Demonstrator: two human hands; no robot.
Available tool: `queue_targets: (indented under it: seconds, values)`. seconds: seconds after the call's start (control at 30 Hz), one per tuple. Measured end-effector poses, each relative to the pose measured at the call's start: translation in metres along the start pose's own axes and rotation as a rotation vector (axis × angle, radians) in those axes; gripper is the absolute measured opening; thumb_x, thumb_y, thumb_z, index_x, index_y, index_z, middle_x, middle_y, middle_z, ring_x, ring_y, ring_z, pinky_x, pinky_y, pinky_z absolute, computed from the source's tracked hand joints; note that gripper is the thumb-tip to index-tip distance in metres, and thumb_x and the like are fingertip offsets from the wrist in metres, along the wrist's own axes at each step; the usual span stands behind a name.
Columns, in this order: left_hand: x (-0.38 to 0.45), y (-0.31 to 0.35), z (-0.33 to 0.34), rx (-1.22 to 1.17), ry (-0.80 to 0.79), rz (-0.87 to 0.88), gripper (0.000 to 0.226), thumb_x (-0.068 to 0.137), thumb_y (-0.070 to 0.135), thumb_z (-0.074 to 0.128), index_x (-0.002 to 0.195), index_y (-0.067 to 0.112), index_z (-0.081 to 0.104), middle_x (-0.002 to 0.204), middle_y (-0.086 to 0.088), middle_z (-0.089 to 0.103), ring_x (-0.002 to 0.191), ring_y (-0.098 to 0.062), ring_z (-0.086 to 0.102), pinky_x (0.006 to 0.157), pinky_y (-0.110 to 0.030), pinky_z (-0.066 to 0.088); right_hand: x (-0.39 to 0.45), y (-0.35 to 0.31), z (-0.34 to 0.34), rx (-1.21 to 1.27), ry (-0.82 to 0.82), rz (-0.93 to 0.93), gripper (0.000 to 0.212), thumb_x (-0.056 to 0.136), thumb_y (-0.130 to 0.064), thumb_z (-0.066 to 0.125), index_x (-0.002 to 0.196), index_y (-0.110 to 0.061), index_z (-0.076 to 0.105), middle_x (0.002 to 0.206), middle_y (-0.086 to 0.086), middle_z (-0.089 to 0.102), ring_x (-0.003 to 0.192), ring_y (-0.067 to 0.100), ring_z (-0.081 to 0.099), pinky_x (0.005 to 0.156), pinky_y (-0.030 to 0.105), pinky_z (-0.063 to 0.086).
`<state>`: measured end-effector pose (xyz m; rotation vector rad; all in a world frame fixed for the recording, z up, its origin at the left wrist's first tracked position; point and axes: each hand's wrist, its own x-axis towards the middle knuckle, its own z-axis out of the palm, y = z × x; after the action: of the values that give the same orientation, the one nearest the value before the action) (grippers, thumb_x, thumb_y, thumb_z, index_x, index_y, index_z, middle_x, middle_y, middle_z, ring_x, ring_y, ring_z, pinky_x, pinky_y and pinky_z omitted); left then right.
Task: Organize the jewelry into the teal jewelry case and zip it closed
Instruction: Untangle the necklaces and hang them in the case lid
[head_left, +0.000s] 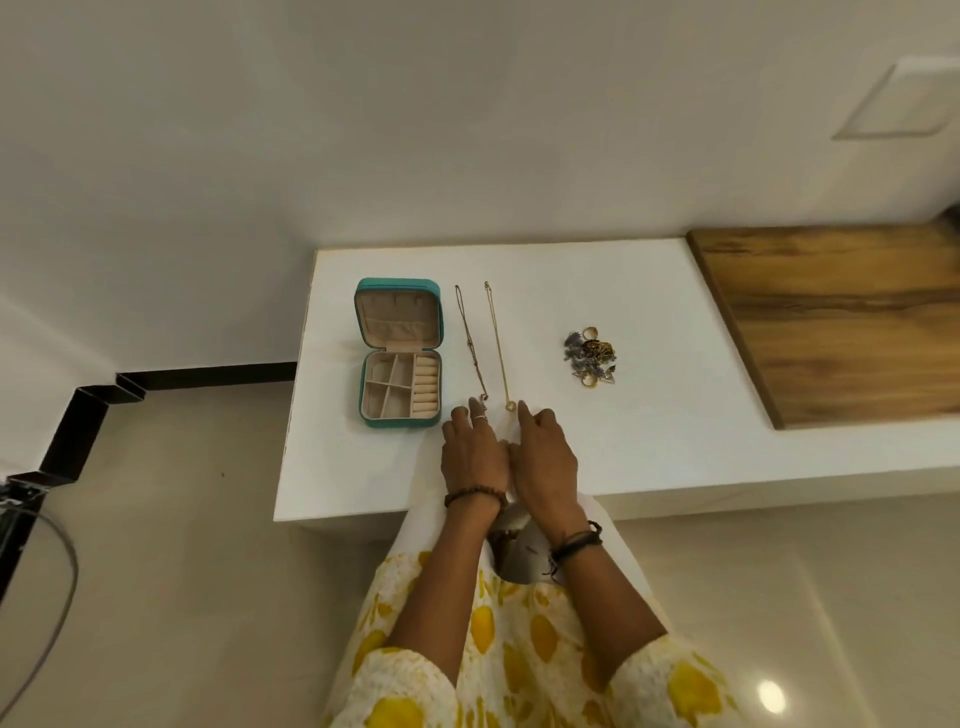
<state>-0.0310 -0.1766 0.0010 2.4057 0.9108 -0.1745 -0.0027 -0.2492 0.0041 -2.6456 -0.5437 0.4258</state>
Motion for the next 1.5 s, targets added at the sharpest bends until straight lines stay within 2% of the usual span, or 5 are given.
queue_targets:
  seconds: [0.8,1.1,1.23,1.33,1.5]
  values:
    - [-0.008,-0.007,0.001,-0.072,0.048,0.056,0.051,0.096,0.008,0.038,0.144,0.015,0.023,0.147,-0.011,0.025,0.133,-0.023,0.030,0.104,-0.032,0.037,-0.002,-0.006,0.003,-0.101,0.017,-0.073,0.049,0.097,-0.016,0.038,0.144,-0.010,0.024,0.131,0.010,0.040,0.113,0.021,0.046,0.085,0.026,0.045]
    - [-0.014,-0.004,-0.028,-0.319,0.481,0.038,0.043,0.091,0.008,0.049,0.133,0.014,0.043,0.139,-0.008,0.040,0.129,-0.023,0.036,0.098,-0.033,0.042,0.002,-0.021,0.006,0.284,0.191,-0.070,0.044,0.096,-0.015,0.045,0.139,-0.010,0.037,0.127,0.010,0.047,0.113,0.022,0.051,0.084,0.028,0.045]
    - [-0.007,-0.014,-0.027,-0.196,0.497,-0.140,0.057,0.087,0.016,0.058,0.138,0.011,0.035,0.152,-0.017,0.016,0.141,-0.034,0.011,0.115,-0.046,0.020,0.006,-0.031,0.010,0.144,0.044,-0.291,0.048,0.095,-0.022,0.049,0.141,-0.019,0.035,0.136,0.011,0.041,0.121,0.024,0.044,0.090,0.032,0.047]
    - [0.000,-0.021,-0.031,-0.325,0.403,-0.333,0.067,0.087,0.025,0.058,0.143,0.013,0.024,0.155,-0.017,-0.005,0.143,-0.036,-0.002,0.116,-0.045,0.008,0.013,-0.038,0.014,-0.024,-0.072,-0.406,0.052,0.093,-0.025,0.053,0.142,-0.024,0.033,0.143,0.011,0.034,0.128,0.026,0.038,0.097,0.035,0.044]
    - [0.001,-0.022,-0.044,-0.641,0.227,-0.438,0.056,0.092,0.020,0.051,0.140,0.006,0.027,0.155,-0.010,-0.007,0.133,-0.033,0.034,0.098,-0.039,0.042,0.022,-0.045,0.019,-0.127,-0.073,-0.440,0.043,0.095,-0.021,0.046,0.138,-0.022,0.040,0.144,0.005,0.038,0.128,0.025,0.033,0.100,0.033,0.033]
